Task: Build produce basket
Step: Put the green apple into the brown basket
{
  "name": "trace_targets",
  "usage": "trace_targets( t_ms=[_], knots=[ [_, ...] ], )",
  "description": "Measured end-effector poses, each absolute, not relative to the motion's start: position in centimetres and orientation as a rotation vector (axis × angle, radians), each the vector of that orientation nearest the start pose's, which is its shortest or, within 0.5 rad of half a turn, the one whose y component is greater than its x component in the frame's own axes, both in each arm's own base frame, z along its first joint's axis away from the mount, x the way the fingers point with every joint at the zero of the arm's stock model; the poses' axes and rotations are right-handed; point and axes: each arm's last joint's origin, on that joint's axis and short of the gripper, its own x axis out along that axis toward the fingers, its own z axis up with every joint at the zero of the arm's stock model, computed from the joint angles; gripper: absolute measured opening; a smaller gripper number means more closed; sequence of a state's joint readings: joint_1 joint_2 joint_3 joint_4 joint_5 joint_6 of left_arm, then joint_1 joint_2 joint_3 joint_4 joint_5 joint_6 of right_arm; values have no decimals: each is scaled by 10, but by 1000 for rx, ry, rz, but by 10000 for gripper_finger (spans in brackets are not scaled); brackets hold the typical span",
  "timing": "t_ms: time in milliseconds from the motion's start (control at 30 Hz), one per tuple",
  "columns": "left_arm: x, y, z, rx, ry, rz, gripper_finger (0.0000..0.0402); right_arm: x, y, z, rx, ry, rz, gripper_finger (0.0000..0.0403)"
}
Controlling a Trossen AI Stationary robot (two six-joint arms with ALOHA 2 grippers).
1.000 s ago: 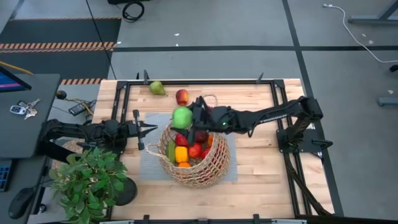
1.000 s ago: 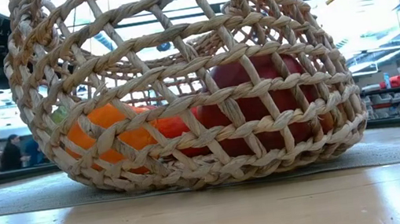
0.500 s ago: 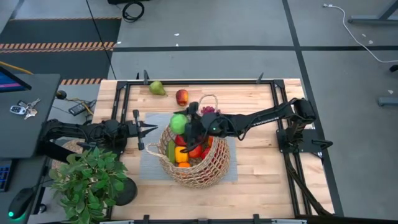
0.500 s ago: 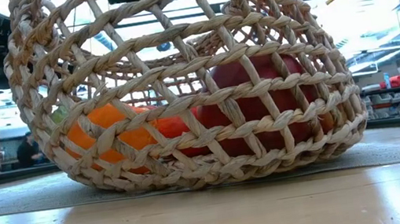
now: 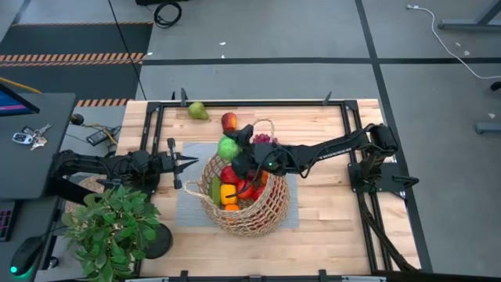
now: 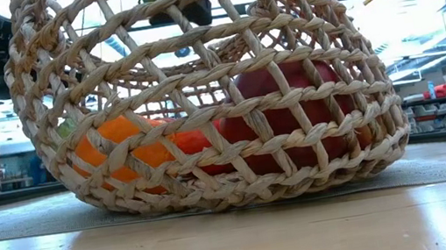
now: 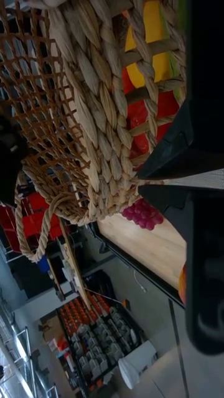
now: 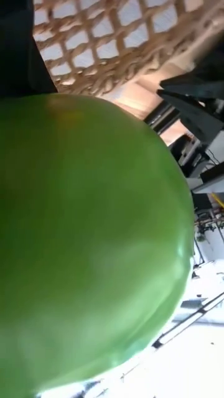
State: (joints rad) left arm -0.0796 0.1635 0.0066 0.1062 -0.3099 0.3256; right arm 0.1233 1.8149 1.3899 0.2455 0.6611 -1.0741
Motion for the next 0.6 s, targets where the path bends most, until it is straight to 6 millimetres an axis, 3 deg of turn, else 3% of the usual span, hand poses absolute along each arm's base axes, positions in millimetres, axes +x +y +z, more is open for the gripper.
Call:
trace_targets(
  t_ms=[200, 367, 600],
  knots=[
    [106, 0, 163, 334, 87, 220, 35, 419, 39, 298, -1156, 443, -381, 367],
    [106, 0, 163, 334, 87, 220, 30, 419, 39, 298, -1089, 424, -394, 367],
    [106, 0, 163, 334, 87, 220, 30, 420, 39, 298, -637, 302, -438, 367]
  ],
)
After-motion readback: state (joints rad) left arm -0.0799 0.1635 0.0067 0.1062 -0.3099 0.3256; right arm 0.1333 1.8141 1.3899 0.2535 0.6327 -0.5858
